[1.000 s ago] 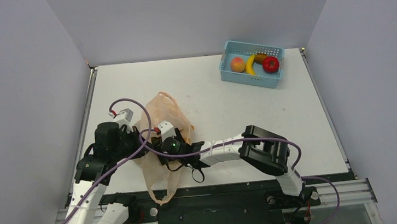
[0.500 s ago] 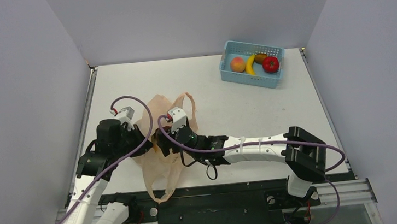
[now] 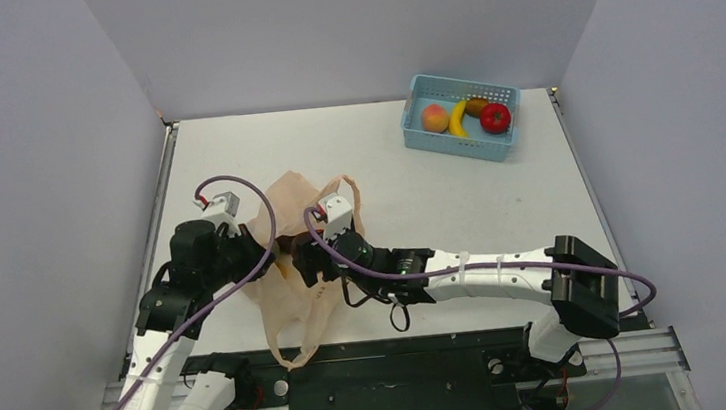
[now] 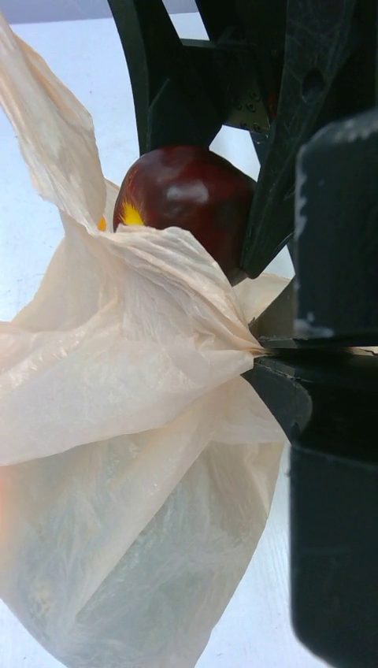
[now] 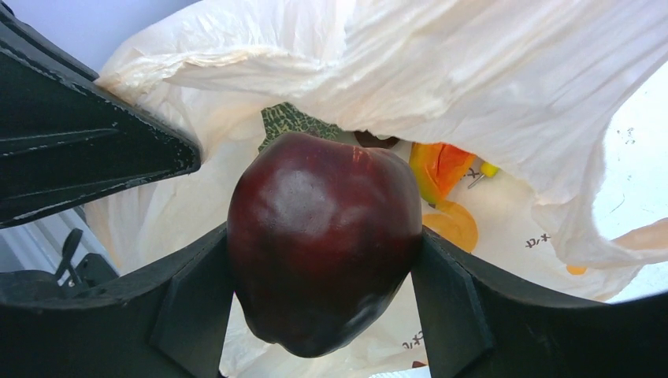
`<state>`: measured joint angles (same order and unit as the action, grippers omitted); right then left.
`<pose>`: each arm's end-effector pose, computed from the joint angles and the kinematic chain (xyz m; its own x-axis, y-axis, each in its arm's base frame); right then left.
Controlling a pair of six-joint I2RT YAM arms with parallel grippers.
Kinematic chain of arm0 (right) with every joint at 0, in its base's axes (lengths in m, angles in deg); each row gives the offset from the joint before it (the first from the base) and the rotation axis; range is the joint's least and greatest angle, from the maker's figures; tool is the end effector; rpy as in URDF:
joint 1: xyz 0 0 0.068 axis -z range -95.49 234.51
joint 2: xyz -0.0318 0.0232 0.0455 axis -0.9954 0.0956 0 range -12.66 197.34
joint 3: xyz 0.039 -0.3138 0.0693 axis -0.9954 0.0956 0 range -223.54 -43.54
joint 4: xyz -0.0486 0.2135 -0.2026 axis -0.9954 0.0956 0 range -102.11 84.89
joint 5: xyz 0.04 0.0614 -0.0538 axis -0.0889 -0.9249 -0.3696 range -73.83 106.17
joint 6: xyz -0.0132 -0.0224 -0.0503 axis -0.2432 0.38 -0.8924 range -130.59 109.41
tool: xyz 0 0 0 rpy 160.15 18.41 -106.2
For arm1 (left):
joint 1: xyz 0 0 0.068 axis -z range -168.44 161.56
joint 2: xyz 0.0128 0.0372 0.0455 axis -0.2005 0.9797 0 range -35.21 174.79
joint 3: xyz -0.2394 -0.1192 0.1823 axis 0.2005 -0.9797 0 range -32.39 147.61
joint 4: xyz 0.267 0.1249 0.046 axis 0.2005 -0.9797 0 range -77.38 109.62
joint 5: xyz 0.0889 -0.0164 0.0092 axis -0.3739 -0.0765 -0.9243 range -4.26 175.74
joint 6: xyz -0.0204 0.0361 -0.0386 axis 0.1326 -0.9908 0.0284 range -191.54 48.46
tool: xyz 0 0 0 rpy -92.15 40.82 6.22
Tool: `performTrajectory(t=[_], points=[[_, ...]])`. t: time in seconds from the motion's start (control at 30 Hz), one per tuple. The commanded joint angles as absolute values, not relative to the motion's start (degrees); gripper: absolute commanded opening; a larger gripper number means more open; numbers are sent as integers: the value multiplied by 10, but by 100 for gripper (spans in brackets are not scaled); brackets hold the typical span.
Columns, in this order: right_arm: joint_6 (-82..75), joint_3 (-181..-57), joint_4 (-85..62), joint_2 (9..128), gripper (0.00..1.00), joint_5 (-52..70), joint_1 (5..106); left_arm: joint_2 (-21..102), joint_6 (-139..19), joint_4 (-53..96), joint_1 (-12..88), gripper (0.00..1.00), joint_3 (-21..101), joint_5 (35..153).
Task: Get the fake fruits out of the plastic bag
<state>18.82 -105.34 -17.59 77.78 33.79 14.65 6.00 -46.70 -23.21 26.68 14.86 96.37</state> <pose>0.1502 0.3744 0.3024 -0.5102 -0.0323 -0.8594 -0.6296 0.6948 0.3476 0.1415 -0.0457 0.3438 -0.6922 -0.2407 -0.6804 0.1192 0.8917 -0.4367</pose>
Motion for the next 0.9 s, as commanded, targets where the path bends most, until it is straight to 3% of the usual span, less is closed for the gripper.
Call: performTrajectory(t=[0.0, 0.3, 0.5, 0.7, 0.87], points=[[204, -1056, -174, 727, 0, 357, 140, 37, -467, -196, 274, 0, 146, 949], [210, -1059, -153, 658, 0, 383, 144, 36, -464, -197, 275, 0, 145, 936], [180, -1054, -114, 571, 0, 461, 166, 30, -464, -195, 283, 0, 143, 941], [218, -1057, -61, 512, 0, 482, 312, 32, -465, -196, 305, 0, 144, 939], [247, -1071, -58, 522, 0, 432, 460, 14, -464, -195, 311, 0, 142, 933]])
